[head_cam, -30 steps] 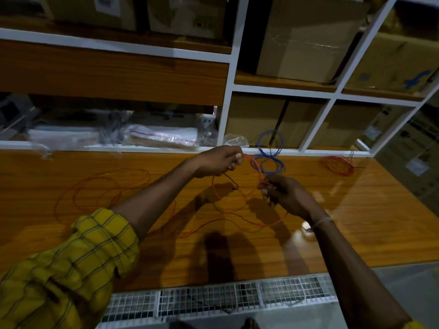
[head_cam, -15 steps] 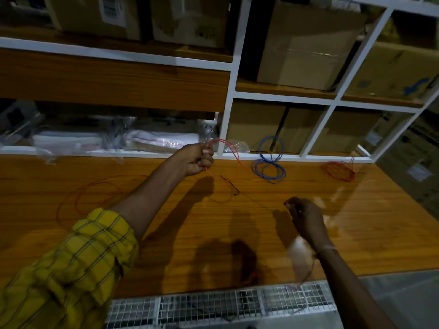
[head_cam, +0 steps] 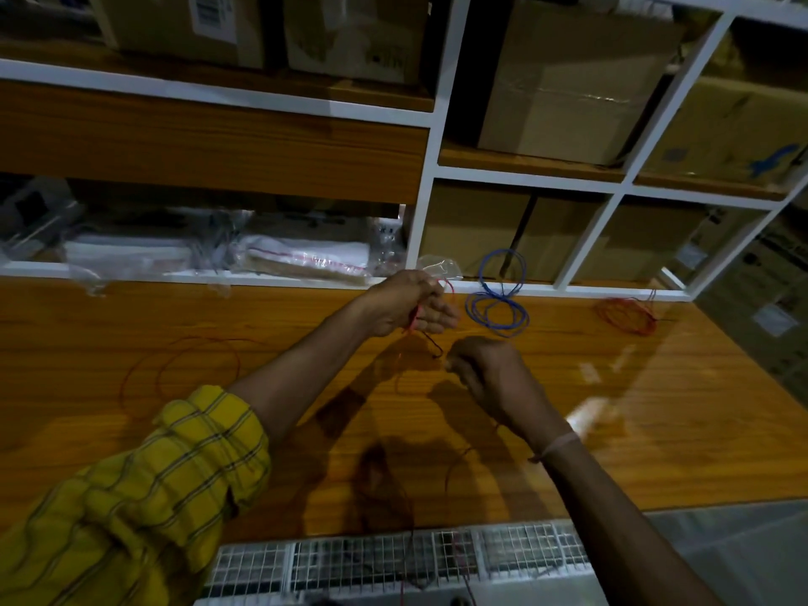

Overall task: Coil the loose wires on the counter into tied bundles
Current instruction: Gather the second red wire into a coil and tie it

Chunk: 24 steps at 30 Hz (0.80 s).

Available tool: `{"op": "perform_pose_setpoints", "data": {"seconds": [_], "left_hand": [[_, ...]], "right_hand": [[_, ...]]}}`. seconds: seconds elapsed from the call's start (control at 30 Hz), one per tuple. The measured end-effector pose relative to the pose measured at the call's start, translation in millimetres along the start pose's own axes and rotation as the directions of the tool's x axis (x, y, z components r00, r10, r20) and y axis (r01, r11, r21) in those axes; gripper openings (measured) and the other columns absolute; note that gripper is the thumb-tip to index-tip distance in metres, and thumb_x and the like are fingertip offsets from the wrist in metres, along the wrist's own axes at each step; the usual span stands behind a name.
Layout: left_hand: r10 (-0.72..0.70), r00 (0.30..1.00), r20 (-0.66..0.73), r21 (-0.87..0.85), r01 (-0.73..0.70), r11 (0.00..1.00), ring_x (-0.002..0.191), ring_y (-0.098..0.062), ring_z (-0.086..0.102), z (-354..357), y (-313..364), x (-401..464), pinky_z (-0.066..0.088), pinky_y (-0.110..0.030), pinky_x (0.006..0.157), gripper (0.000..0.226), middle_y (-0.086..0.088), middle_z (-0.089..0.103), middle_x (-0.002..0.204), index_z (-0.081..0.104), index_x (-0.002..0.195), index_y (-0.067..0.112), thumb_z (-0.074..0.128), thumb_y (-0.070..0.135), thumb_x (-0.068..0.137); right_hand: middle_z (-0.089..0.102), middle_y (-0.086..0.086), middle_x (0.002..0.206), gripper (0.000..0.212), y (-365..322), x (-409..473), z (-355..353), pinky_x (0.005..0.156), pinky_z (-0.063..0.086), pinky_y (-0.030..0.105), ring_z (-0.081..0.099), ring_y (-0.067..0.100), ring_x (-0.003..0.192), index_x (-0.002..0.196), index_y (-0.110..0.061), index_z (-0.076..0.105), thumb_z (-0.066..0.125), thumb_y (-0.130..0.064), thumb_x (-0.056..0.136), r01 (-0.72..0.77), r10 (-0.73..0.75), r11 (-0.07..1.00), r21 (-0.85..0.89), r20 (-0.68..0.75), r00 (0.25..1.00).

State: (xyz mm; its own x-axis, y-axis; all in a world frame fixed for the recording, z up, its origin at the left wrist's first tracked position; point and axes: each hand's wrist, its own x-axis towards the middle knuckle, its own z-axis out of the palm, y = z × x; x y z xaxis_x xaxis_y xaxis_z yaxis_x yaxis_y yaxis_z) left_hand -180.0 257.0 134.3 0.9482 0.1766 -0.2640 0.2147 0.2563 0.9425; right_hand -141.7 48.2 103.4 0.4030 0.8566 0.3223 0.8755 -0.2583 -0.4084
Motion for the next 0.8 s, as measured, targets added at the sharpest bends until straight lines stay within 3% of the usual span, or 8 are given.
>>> {"op": "perform_pose_setpoints", "data": {"seconds": [0.07, 0.17, 0.27, 0.33, 0.4, 0.53, 0.63, 0.8], "left_hand": [[-0.02, 0.996, 0.087, 0.126, 0.009, 0.992, 0.088, -0.035, 0.076, 3, -1, -5, 0.064, -0.041, 0.074, 0.021, -0.026, 0.074, 0.104, 0.049, 0.11, 0.005, 0.036, 0.021, 0.112], [-0.099, 0.977, 0.187, 0.309, 0.037, 0.95, 0.079, -0.03, 0.076, 6, -1, -11, 0.06, -0.035, 0.065, 0.023, -0.023, 0.073, 0.1, 0.051, 0.111, 0.006, 0.036, 0.022, 0.112], [-0.124, 0.97, 0.208, 0.429, 0.024, 0.903, 0.059, -0.014, 0.056, 8, -2, -14, 0.046, -0.03, 0.059, 0.024, -0.007, 0.066, 0.079, 0.056, 0.11, 0.008, 0.038, 0.025, 0.111], [-0.152, 0.959, 0.239, 0.378, 0.052, 0.924, 0.056, -0.008, 0.035, 8, -1, -15, 0.029, -0.023, 0.051, 0.026, 0.002, 0.048, 0.07, 0.056, 0.111, 0.008, 0.038, 0.025, 0.111], [-0.194, 0.94, 0.281, 0.304, 0.105, 0.947, 0.058, -0.008, 0.025, 6, 1, -16, 0.017, -0.023, 0.05, 0.028, 0.004, 0.039, 0.07, 0.057, 0.109, 0.007, 0.036, 0.027, 0.111], [-0.221, 0.926, 0.305, 0.269, 0.139, 0.953, 0.054, -0.006, 0.023, 2, 3, -17, 0.013, -0.021, 0.047, 0.029, 0.005, 0.035, 0.068, 0.058, 0.103, 0.008, 0.039, 0.029, 0.111], [-0.172, 0.929, 0.327, 0.152, 0.128, 0.98, 0.049, -0.003, 0.024, -2, 5, -19, 0.014, -0.018, 0.042, 0.026, 0.006, 0.032, 0.066, 0.054, 0.094, 0.011, 0.04, 0.025, 0.111], [-0.049, 0.956, 0.291, -0.151, 0.097, 0.984, 0.045, -0.003, 0.024, -20, 5, -14, 0.013, -0.017, 0.039, 0.027, 0.006, 0.028, 0.064, 0.049, 0.089, 0.014, 0.034, 0.022, 0.111]], "right_hand": [[0.056, -0.01, 0.066, 0.024, 1, 5, -11, 0.056, 0.042, 0.034, 0.053, 0.006, 0.06, 0.078, -0.018, 0.061, 0.063, -0.018, 0.101, -0.038, 0.049, 0.996, 0.075, -0.145, 0.988], [0.055, -0.004, 0.06, 0.026, 10, 8, -20, 0.054, 0.043, 0.039, 0.055, 0.013, 0.056, 0.077, -0.018, 0.06, 0.064, -0.024, 0.103, -0.125, 0.156, 0.983, 0.132, -0.259, 0.953], [0.055, 0.0, 0.058, 0.035, 25, 10, -27, 0.054, 0.041, 0.037, 0.052, 0.017, 0.055, 0.073, -0.017, 0.06, 0.069, -0.039, 0.098, -0.213, 0.267, 0.957, 0.197, -0.307, 0.913], [0.053, 0.0, 0.059, 0.036, 33, 9, -29, 0.055, 0.039, 0.036, 0.047, 0.015, 0.055, 0.071, -0.018, 0.059, 0.072, -0.042, 0.095, -0.233, 0.296, 0.946, 0.225, -0.303, 0.906], [0.055, 0.001, 0.062, 0.034, 38, 7, -30, 0.057, 0.04, 0.034, 0.05, 0.016, 0.058, 0.073, -0.018, 0.061, 0.072, -0.041, 0.095, -0.228, 0.292, 0.943, 0.244, -0.271, 0.917], [0.061, 0.001, 0.069, 0.027, 39, 1, -32, 0.06, 0.042, 0.024, 0.057, 0.013, 0.065, 0.083, -0.013, 0.069, 0.068, -0.035, 0.099, -0.217, 0.294, 0.922, 0.32, -0.215, 0.931], [0.06, -0.005, 0.071, 0.023, 49, -5, -31, 0.06, 0.041, 0.017, 0.053, 0.008, 0.063, 0.09, -0.015, 0.075, 0.065, -0.032, 0.102, -0.224, 0.331, 0.876, 0.426, -0.196, 0.923], [0.05, 0.006, 0.071, 0.027, 79, -20, -26, 0.052, 0.034, 0.025, 0.04, 0.013, 0.059, 0.095, -0.013, 0.075, 0.061, -0.033, 0.104, -0.306, 0.471, 0.734, 0.607, -0.13, 0.872]]}}
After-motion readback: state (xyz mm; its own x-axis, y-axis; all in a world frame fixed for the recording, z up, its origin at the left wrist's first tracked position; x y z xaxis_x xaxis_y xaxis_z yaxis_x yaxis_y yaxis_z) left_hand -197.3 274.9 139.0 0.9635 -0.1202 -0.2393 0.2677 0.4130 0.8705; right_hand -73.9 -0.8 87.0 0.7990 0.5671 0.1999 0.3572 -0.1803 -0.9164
